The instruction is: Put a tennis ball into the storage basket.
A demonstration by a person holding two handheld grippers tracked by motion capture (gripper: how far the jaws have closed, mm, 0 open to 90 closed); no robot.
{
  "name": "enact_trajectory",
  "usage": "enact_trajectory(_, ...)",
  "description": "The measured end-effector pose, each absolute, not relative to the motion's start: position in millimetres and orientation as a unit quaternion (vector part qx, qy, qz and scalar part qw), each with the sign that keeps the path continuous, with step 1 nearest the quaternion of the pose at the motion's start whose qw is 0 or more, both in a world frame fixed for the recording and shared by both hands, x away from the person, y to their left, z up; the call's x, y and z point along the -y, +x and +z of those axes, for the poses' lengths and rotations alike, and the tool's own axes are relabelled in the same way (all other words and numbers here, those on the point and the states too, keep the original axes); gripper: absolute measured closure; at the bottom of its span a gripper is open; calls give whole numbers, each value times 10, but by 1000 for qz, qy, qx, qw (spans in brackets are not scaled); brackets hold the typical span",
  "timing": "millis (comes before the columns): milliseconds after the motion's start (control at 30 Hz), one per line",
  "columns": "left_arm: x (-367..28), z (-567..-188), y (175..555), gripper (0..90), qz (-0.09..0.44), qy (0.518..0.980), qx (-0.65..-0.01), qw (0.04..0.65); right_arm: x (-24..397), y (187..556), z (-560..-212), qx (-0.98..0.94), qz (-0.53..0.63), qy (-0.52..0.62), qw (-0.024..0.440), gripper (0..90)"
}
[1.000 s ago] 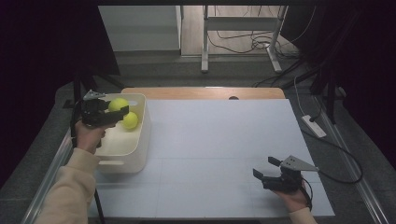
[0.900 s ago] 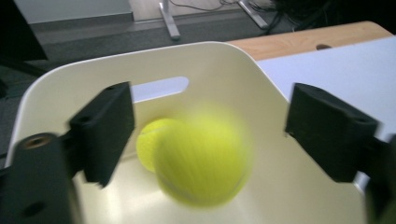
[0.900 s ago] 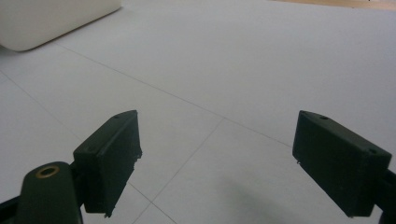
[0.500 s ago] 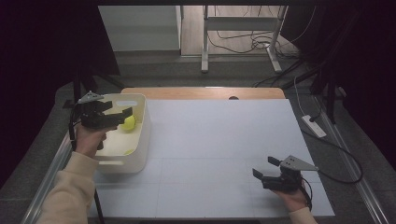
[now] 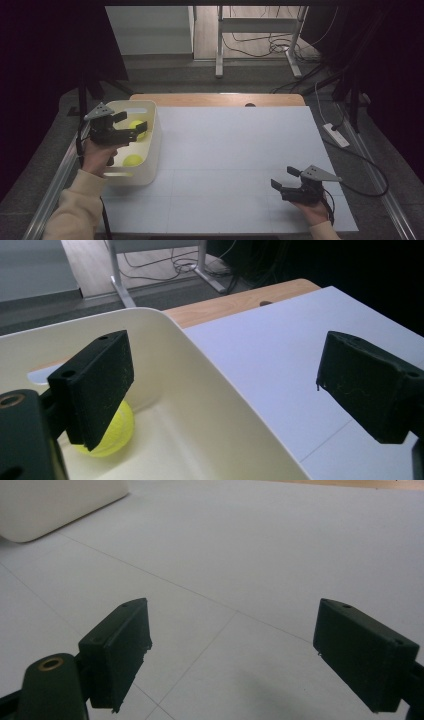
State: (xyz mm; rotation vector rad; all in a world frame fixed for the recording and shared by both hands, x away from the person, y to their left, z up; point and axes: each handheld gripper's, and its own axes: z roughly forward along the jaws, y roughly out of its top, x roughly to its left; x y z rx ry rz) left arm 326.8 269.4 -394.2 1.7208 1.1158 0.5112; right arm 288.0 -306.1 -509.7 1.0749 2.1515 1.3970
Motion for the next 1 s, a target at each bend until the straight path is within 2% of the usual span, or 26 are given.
enact_trajectory(667, -2453, -3893, 3040, 77, 202, 717, -415, 522, 2995, 2934, -5074, -769, 489, 369, 180, 153)
enact_trajectory(1000, -2260, -3985, 3003, 81, 179, 725, -395, 535, 2988, 2915, -5060, -771, 488, 367, 182, 153)
